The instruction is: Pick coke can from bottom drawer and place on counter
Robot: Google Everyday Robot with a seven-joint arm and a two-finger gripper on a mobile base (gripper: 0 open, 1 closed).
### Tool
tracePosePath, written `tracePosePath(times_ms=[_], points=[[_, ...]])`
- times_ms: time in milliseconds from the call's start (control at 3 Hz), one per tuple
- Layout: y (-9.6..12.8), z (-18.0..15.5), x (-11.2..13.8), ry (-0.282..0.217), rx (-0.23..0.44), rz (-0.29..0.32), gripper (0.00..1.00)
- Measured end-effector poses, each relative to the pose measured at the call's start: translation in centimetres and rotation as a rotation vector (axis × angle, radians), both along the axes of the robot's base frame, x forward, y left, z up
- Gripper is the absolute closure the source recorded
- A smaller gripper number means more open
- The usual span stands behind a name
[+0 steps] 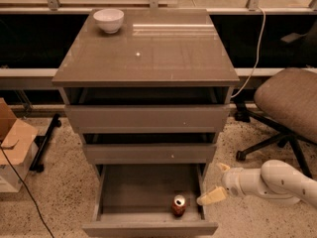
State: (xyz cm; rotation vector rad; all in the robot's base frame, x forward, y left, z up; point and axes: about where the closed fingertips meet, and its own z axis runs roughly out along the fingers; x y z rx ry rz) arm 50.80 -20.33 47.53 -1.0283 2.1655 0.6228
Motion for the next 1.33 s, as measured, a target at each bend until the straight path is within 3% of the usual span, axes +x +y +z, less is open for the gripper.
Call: tracePosePath(times_ms=[333,667,1333], points=[[0.7,-5.0,-0.3,0.044,0.05,-0.004,0.0],[0.7,-5.0,-0.3,0.044,0.05,-0.004,0.0],[2.7,-9.8,1.8,0.029,-0.017,0.0,0.0]])
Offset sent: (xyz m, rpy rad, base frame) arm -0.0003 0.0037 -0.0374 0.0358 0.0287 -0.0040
